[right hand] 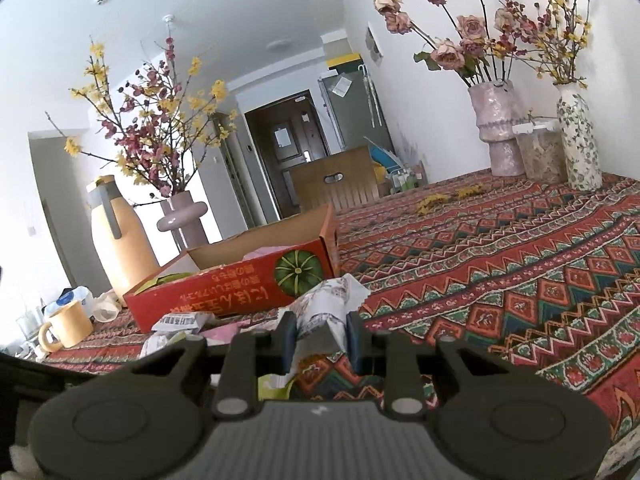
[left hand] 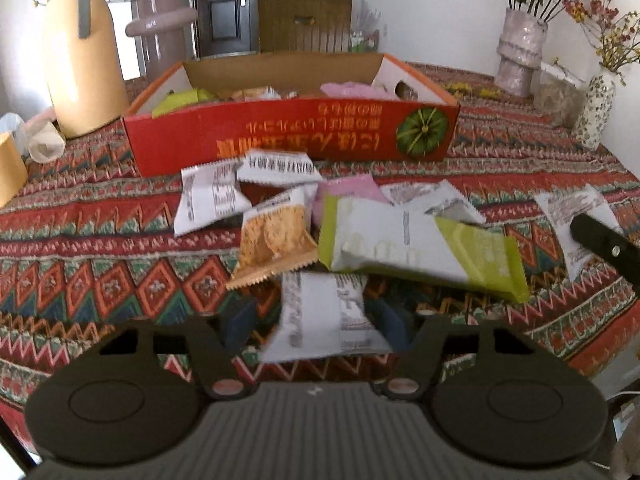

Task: Organize snacks
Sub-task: 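Grasp a white printed snack pack with the left gripper while right holds its pack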

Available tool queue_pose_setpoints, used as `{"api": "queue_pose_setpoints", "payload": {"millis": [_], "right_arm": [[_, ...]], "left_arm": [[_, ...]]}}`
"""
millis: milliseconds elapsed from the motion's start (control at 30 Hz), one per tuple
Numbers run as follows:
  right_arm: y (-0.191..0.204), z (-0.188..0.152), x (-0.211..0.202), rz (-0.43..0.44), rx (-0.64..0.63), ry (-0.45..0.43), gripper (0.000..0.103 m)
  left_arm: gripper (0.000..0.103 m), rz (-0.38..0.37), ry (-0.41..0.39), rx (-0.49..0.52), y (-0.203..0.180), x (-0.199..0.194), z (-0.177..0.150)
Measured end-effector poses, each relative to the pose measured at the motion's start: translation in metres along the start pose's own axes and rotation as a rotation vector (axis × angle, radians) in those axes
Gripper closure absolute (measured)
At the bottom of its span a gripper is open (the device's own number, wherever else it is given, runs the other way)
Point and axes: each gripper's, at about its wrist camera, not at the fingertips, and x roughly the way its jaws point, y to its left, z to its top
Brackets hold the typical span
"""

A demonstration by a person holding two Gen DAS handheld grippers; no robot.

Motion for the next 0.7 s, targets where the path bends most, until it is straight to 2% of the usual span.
{"api": "queue_pose_setpoints", "payload": {"millis": [100, 133, 233, 467, 700], "right_arm": [[0.003, 0.000, -0.001, 0.006, -0.004, -0.001, 0.077], [0.005, 0.000, -0.001, 0.008, -0.006, -0.001, 0.077], [0.008, -0.001, -0.001, 0.013, -0.013, 0.003, 0.077], [0.017, -0.002, 0.001, 0.028, -0.028, 0.015, 0.077], [0.022, -0.002, 0.002, 0.036, -0.037, 0.017, 0.077]], "left_arm": [[0.047, -0.004, 0.000, -0.005, 0.003, -0.001, -0.003], [0.053, -0.007, -0.004, -0.008, 0.004, -0.002, -0.005], [0.061, -0.017, -0.016, -0.010, 0.008, -0.007, -0.007], [0.061, -0.041, -0.059, -0.030, 0.024, -0.017, -0.015], [0.061, -0.056, -0.153, -0.018, 0.030, -0.040, -0.013]]}}
